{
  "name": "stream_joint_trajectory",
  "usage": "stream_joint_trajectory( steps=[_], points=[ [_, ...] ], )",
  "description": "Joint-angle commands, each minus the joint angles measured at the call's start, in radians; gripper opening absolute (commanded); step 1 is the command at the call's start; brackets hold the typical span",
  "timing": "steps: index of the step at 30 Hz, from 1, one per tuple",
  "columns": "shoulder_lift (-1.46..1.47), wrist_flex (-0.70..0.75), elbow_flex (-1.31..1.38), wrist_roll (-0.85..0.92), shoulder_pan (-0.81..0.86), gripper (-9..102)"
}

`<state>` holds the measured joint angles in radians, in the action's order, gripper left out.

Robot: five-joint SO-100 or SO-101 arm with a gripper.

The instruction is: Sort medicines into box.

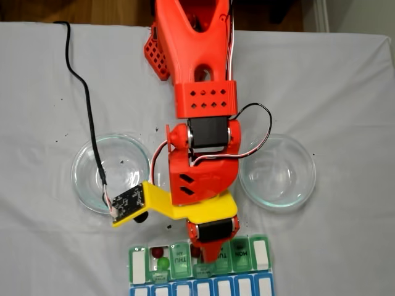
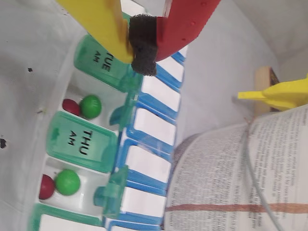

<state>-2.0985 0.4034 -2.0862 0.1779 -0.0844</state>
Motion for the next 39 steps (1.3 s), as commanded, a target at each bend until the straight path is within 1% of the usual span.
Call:
stream_joint_trajectory(
  steps=[1,10,14,23,25,28,29,31,39],
  points=[
    [-0.087,-0.072,0.054,-0.002,0.014,0],
    [-0.002,-0.156,0.029,0.011,0.000,0],
    [0.043,-0.132,0.041,0.002,0.008,0],
    [0.118,-0.127,0.078,-0.017,0.031,0],
    [0.126,-0.063,0.100,-0.017,0.025,0],
    [0.166,0.172,0.210,-0.049,0.017,0],
    [0.175,0.212,0.232,-0.054,0.015,0],
    [0.192,0.249,0.255,-0.075,0.017,0],
    [0.268,0.287,0.293,-0.107,0.023,0]
  ],
)
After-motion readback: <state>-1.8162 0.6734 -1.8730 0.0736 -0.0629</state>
